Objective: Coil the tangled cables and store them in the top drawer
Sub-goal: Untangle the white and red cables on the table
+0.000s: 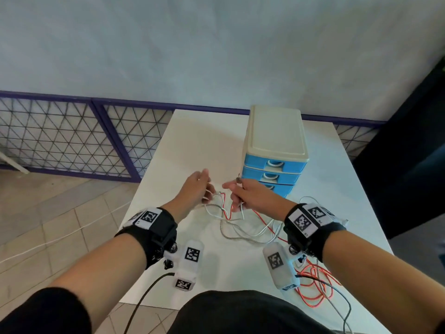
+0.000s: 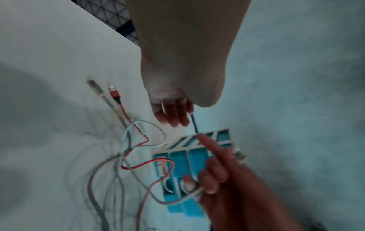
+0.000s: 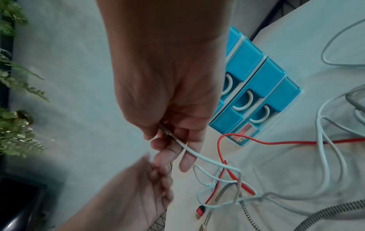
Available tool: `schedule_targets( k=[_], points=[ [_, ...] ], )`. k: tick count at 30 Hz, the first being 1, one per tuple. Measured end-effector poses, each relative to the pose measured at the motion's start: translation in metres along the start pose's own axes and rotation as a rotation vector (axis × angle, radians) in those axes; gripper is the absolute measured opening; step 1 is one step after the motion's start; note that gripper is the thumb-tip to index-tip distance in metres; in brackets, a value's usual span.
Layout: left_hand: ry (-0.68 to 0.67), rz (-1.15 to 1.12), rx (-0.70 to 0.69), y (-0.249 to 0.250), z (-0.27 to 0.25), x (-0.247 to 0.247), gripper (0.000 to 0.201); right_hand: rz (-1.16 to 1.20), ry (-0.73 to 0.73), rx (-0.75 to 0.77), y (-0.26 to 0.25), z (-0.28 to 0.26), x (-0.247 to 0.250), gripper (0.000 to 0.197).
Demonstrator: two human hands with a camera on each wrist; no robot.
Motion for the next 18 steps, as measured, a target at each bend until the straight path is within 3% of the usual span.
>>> schedule_targets(
  k=[1, 3, 5, 7, 10, 13, 15, 18],
  points=[
    [0.030, 0.157, 0.036, -0.014, 0.007, 0.007, 0.028, 0.058, 0.023, -0.024, 0.003, 0.001, 0.005, 0.031],
    [-0.040, 0.491, 0.172, -0.044, 0.013, 0.013, 0.027, 0.164, 0.051, -0.073, 0.009, 0.004, 0.012, 0.033],
    [-0.127, 0.630, 0.296, -0.071, 0.010, 0.012, 0.034, 0.238, 0.042, -0.116, 0.014, 0.005, 0.013, 0.036],
    [-0.137, 0.517, 0.351, -0.086, 0.008, 0.006, 0.031, 0.228, 0.026, -0.160, 0.019, 0.005, 0.013, 0.037],
    [-0.075, 0.148, 0.377, -0.092, 0.004, -0.008, 0.032, 0.163, 0.041, -0.194, 0.026, 0.005, 0.017, 0.035],
    [-0.143, -0.069, 0.375, -0.079, -0.007, -0.027, 0.032, 0.043, 0.056, -0.215, 0.034, 0.009, 0.022, 0.036],
    [-0.232, -0.043, 0.334, -0.063, -0.019, -0.038, 0.023, 0.043, -0.043, -0.273, 0.041, 0.012, 0.011, 0.036],
    [-0.280, 0.177, 0.136, -0.040, -0.026, -0.040, 0.017, -0.021, -0.161, -0.425, 0.051, 0.013, -0.005, 0.042]
  ],
)
Point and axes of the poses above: each hand's wrist, its own z-axis towards the middle knuckle, its own x-axis out of the back of the hand, y = z × x, the point moved 10 cm from there along z, towards the middle knuckle, and after that the axes turned 7 degrees about -x, right-handed, at the moved point
